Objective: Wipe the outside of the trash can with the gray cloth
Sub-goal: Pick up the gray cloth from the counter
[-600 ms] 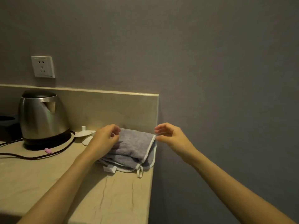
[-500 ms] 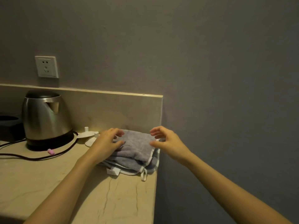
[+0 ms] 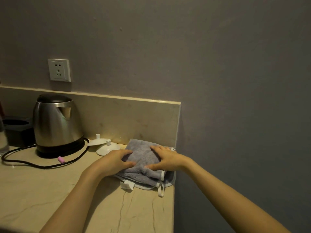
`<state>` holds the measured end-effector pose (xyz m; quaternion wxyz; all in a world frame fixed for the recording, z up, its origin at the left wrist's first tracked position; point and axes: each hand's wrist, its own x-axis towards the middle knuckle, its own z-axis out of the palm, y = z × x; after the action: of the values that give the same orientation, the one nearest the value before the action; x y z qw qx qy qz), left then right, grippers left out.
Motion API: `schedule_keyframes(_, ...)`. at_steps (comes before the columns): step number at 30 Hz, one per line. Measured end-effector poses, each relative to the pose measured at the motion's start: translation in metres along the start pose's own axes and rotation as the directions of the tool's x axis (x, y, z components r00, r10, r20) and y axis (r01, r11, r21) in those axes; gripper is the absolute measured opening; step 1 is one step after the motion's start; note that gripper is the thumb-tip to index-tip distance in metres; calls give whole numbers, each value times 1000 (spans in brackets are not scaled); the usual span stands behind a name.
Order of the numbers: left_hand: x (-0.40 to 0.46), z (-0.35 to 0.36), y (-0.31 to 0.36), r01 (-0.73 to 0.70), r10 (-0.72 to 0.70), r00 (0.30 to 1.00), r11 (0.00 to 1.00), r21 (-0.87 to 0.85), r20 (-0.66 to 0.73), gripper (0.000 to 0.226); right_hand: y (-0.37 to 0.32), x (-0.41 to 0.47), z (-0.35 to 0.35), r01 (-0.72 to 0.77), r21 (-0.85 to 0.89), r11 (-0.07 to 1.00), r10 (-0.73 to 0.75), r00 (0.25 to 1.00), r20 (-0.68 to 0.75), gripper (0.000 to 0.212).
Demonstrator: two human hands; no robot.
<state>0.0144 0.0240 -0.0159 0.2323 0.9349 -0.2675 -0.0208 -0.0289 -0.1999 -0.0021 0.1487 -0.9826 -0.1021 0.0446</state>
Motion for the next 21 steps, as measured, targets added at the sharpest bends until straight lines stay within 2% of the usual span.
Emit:
schedule_keyframes(4, -2, -2, 2, -21, 21, 1000, 1000, -9, -17, 63, -5, 3, -4, 0, -9, 1000, 0, 1000, -2, 96)
schedule_keyframes(9, -5, -1, 5, -53, 52, 998, 998, -30, -28, 61, -15, 0, -10, 9, 69, 998, -8, 1000, -20, 84)
schedule_keyframes(16, -9, -2, 3, -103, 98, 993, 992, -75, -69, 63, -31, -12, -6, 13, 57, 998, -7, 995, -101, 34)
schedule_keyframes(21, -13, 7, 15, -172, 169, 984, 984, -42, -63, 62, -28, -35, -4, 35, 43, 998, -30, 994, -107, 20)
